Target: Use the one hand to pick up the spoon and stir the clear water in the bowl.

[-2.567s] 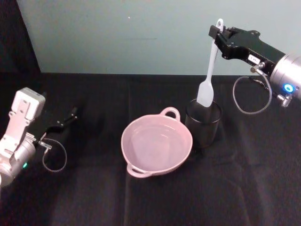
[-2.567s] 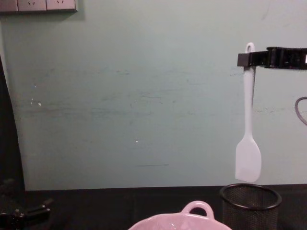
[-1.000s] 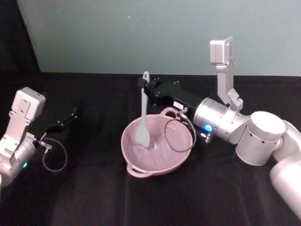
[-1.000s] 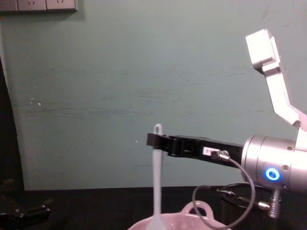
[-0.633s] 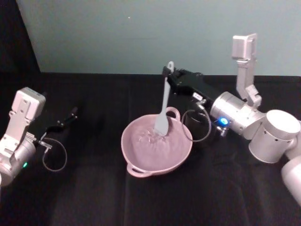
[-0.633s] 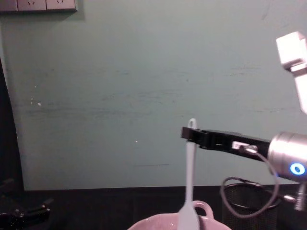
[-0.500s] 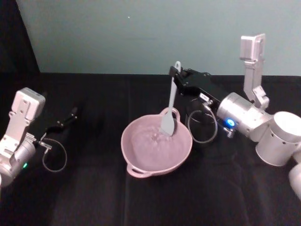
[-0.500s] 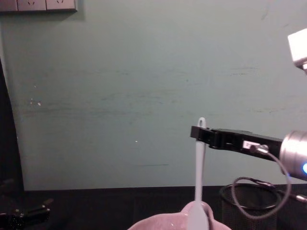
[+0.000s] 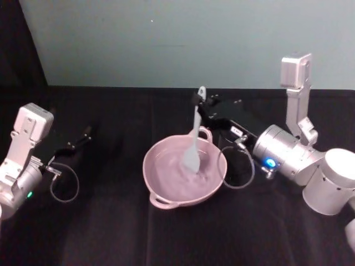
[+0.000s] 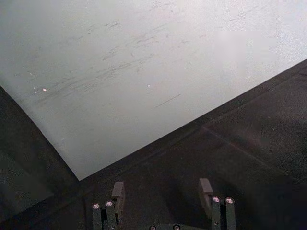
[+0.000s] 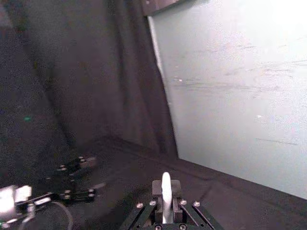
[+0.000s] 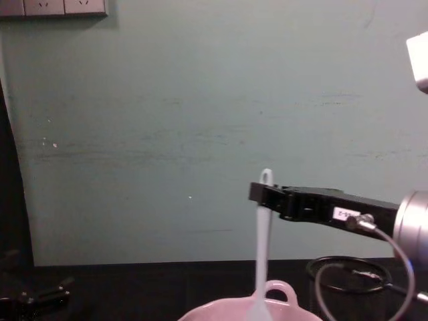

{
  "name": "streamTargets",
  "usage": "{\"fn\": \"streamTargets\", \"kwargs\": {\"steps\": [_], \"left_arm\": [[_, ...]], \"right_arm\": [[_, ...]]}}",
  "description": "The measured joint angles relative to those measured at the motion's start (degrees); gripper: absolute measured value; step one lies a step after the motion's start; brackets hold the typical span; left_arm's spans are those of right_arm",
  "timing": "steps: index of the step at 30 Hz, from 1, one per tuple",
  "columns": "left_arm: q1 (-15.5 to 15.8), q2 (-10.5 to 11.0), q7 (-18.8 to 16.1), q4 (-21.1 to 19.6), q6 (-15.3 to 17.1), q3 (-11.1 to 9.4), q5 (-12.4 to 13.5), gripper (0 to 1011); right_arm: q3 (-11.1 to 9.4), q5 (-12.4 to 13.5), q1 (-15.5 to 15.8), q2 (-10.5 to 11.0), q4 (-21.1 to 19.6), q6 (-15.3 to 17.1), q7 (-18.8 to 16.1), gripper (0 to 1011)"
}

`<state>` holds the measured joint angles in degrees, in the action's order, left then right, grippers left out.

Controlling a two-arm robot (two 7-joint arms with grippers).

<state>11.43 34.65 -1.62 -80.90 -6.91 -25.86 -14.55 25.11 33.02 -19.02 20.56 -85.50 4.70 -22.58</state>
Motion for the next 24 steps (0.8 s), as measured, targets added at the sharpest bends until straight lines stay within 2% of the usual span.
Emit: {"fn": "streamTargets", "kwargs": {"steps": [6,11,19,24], "left_arm": [[0.0,0.0,0.0,0.0,0.0,0.0,0.0,1011],[0.0,0.0,0.0,0.0,0.0,0.0,0.0,1011],[0.0,0.0,0.0,0.0,0.0,0.0,0.0,1011],[0.0,0.0,0.0,0.0,0.0,0.0,0.0,1011]], "right_arm": [[1.73,-0.25,0.47,-1.44,-1.21,-0.03,-0.91,110],[2.84,-0.64,-0.72,-2.83,0.33,-0.26,-1.48,110],[3.68,-1.51,-4.64,-5.81,6.85,-1.81,-2.33,110],[2.74,-2.05,-7.28,-7.17,11.99,-3.43,-2.51,110]]}}
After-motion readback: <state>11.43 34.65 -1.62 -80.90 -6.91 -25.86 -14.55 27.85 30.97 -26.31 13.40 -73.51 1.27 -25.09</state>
